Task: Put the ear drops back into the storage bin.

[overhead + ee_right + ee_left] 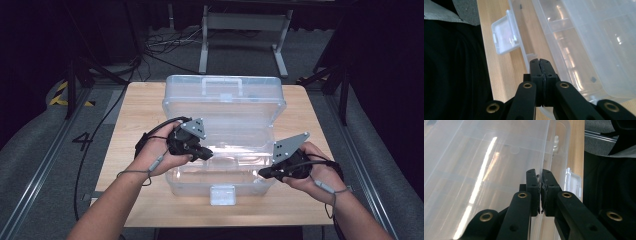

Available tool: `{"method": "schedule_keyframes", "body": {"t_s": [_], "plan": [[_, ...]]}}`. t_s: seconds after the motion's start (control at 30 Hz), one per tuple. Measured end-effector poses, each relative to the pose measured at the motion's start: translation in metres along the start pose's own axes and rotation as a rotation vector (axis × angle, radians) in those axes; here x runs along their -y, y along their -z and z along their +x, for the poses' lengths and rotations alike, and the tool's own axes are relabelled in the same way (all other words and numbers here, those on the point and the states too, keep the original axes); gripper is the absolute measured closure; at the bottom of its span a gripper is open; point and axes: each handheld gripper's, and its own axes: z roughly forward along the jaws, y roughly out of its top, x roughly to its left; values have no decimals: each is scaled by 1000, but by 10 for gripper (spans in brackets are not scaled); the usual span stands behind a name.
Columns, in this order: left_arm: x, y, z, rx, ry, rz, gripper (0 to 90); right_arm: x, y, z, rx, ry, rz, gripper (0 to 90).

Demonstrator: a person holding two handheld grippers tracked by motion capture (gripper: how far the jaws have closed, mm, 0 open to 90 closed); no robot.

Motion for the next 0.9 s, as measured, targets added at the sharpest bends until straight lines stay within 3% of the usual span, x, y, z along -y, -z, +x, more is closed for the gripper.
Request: {"method": "schedule_keyframes", "body": {"t_s": [0.33, 0.9], "plan": [[1, 0, -1, -3, 4, -2, 859, -1, 16, -2, 47, -23, -90, 900], [3, -1, -3, -2, 5, -11, 860, 9, 34, -26, 126, -163, -314, 900]]}}
